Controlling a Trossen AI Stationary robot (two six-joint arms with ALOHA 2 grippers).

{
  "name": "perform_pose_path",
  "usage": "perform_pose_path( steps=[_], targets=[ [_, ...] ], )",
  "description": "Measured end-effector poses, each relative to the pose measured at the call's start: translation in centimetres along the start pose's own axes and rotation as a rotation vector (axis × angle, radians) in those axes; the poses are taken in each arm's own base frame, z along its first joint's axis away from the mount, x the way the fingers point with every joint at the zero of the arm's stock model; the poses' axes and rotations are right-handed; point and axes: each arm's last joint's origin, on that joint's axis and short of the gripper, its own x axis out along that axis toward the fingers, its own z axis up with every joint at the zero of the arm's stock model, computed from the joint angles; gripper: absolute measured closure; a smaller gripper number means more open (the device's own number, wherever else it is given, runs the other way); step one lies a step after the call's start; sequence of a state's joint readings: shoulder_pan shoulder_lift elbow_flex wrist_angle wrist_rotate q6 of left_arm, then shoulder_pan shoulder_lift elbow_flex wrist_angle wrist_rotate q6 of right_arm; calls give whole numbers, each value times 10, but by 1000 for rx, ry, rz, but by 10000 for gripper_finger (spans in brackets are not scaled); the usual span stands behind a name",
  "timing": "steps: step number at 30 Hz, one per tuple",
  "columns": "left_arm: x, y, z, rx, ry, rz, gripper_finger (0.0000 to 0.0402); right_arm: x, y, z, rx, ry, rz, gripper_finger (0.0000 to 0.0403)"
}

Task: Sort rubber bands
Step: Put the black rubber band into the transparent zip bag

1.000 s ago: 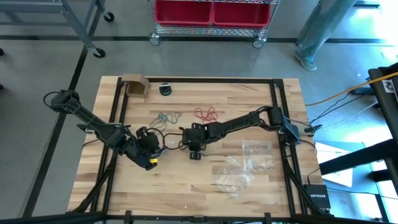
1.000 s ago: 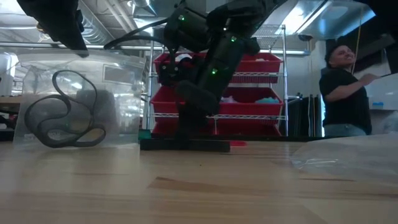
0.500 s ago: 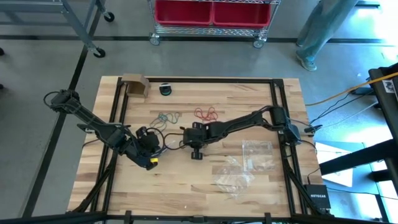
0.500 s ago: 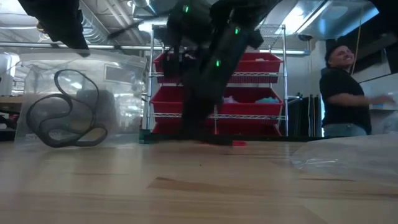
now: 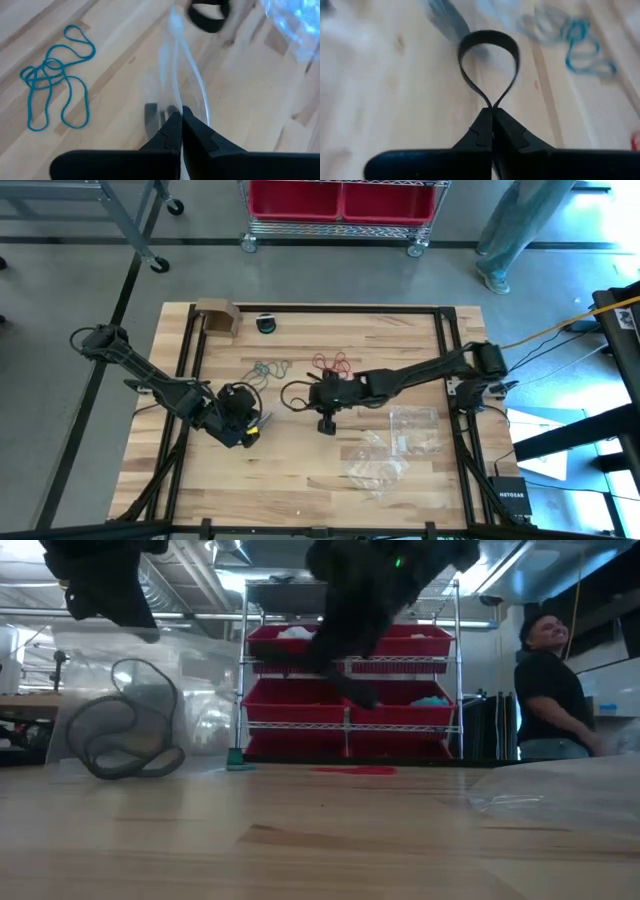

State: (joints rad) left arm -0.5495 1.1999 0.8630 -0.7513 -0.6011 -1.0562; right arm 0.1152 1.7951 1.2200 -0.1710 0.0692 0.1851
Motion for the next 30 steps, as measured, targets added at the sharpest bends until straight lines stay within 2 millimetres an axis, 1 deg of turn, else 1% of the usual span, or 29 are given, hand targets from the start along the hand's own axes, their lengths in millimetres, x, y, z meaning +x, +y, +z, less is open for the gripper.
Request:
perform_pose_path(
  steps=[2, 4, 8, 11, 16, 19, 24, 28, 30],
  targets=[
    [2, 1, -1, -20, -24, 8, 402, -11, 4, 4, 17, -96, 25, 402],
    [4, -1, 0, -37, -49, -7, 402, -21, 7, 14, 25, -226, 48, 402],
    [5, -4, 3, -43, -84, -36, 401, -32, 14, 34, 20, -487, 120, 403],
    [5, -6, 5, -35, -129, -34, 402, -34, 16, 45, 21, -644, 167, 403],
    [4, -11, 9, -2, -162, -75, 401, -29, 18, 53, -21, -827, 185, 403],
    [3, -12, 10, 10, -168, -83, 402, -24, 20, 53, -44, -892, 249, 403],
    [3, -13, 10, 17, -173, -96, 402, -6, 23, 50, -78, -897, 321, 403],
    [3, -14, 11, 29, -175, -101, 402, 3, 26, 57, -105, -910, 351, 403],
    [3, -15, 11, 41, -176, -114, 402, 9, 25, 57, -144, -902, 354, 403]
  ],
)
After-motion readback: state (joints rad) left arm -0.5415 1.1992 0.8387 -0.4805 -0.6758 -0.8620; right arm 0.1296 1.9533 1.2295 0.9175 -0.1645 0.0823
